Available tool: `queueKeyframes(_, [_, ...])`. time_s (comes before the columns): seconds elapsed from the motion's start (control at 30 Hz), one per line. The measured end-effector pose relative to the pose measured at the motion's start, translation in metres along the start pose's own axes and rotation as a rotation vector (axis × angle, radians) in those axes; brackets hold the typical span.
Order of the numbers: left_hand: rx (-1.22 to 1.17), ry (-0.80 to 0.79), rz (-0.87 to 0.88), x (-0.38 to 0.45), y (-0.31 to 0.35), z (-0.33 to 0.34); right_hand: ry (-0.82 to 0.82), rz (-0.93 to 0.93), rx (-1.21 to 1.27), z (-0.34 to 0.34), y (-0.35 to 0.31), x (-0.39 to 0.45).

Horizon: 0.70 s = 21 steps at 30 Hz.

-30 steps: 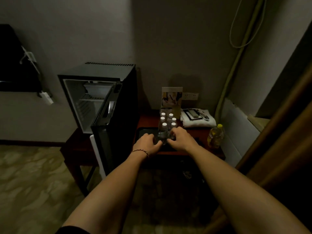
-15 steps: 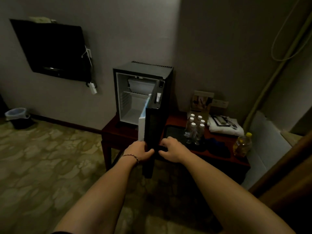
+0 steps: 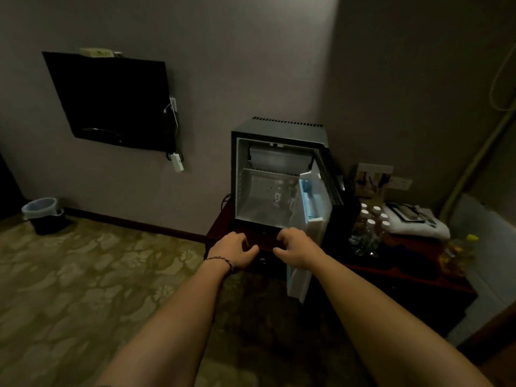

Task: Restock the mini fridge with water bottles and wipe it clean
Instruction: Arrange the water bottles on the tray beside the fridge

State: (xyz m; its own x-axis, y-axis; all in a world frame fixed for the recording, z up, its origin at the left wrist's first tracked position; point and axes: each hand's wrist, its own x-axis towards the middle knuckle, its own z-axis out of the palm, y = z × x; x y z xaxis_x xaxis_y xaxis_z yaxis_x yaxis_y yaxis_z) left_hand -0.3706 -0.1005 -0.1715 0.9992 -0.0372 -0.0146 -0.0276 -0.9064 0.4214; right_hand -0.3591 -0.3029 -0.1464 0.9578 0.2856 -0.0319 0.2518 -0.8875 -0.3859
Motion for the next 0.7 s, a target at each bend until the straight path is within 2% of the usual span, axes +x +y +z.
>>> queueKeyframes(0.37, [0.0,-0.069,0.055,0.097,-0.069,-0.025,-0.018,0.102,-0.068,0.029,-0.03,0.126])
queueKeyframes(0.53, [-0.006,-0.048,0.059,0.177,-0.088,-0.04,-0.036,0.155,-0.078,0.037,-0.018,0.208])
queueKeyframes(0.7, [-0.023,-0.123,0.113,0.264,-0.092,-0.039,-0.021,0.244,-0.062,0.032,0.002,0.275])
